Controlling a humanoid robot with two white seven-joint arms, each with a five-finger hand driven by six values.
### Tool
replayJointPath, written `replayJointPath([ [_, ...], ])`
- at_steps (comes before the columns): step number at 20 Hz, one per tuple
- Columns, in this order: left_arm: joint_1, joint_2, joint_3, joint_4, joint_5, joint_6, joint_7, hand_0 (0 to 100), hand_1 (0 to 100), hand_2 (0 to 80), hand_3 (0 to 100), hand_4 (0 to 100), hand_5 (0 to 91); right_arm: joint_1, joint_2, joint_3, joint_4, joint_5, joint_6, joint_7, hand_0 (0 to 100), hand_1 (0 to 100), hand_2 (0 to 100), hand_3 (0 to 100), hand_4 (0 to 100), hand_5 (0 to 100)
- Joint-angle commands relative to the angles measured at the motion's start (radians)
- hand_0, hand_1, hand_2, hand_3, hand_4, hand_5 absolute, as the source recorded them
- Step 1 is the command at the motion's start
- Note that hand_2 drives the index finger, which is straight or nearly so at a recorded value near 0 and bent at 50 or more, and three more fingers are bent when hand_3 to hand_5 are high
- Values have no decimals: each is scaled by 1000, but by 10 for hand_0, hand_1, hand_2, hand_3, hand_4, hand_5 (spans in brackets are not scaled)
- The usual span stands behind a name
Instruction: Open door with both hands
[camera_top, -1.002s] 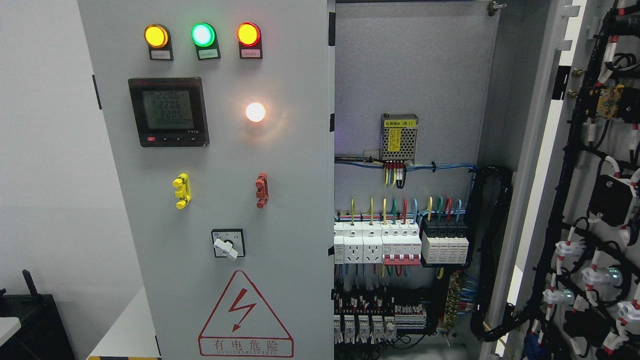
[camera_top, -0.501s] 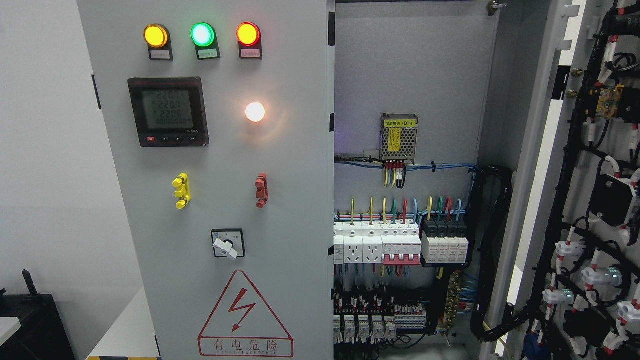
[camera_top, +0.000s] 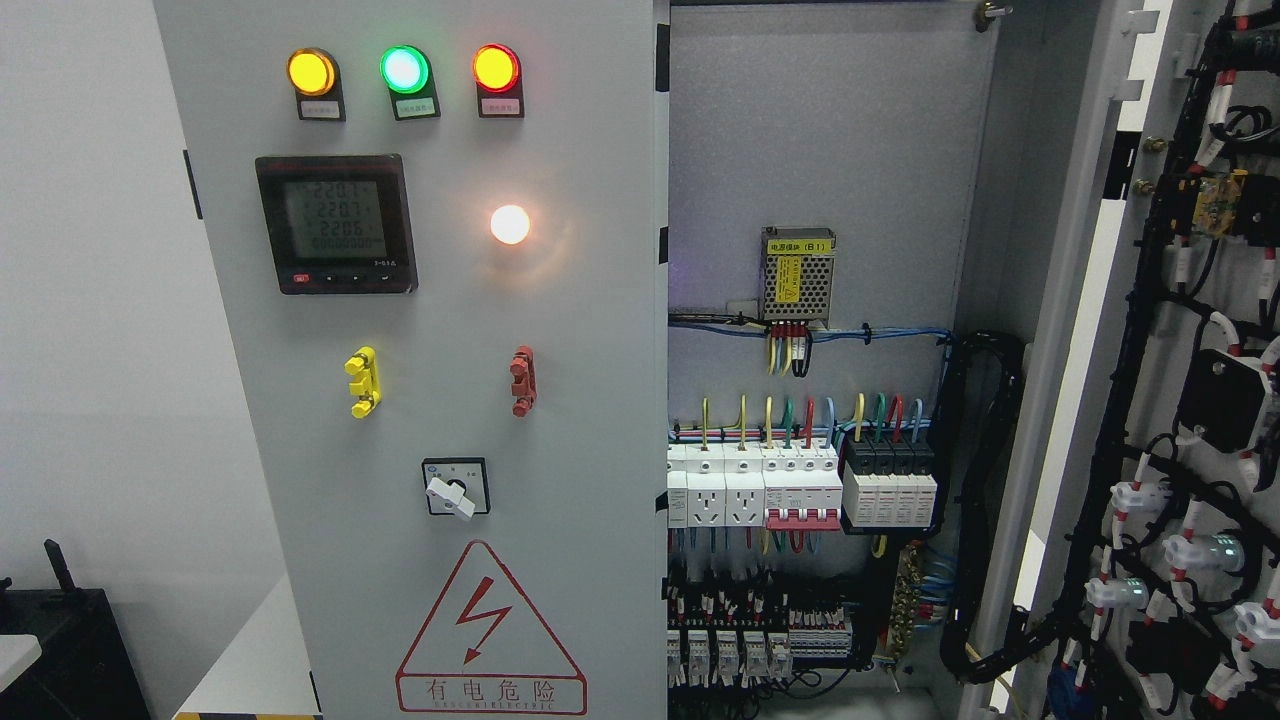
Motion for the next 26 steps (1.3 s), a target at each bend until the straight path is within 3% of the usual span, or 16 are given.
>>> replayJointPath([
  [1,-7,-127,338,288,-179,-27,22,0,0,0,0,41,0,0,0,0,0,-2,0,0,0,0,0,0,0,0],
  [5,-7,-127,422,328,-212,-86,22,0,0,0,0,41,0,0,0,-1,0,0,0,0,0,0,0,0,0,0],
  [13,9,-126,516,340,-262,-87,23,0,0,0,0,42,0,15,-2,-1,-77,1,-22,0,0,0,0,0,0,0],
  [19,10,-126,516,334,-267,-89,49,0,0,0,0,42,0,70,-14,-38,-180,0,-39,0,0,0,0,0,0,0],
  [21,10,-126,516,332,-267,-87,49,0,0,0,0,42,0,116,-15,-64,-244,0,-55,0,0,0,0,0,0,0],
  [26,10,-126,513,328,-259,-89,39,0,0,0,0,42,0,207,-37,-67,-420,1,-88,0,0,0,0,0,0,0],
])
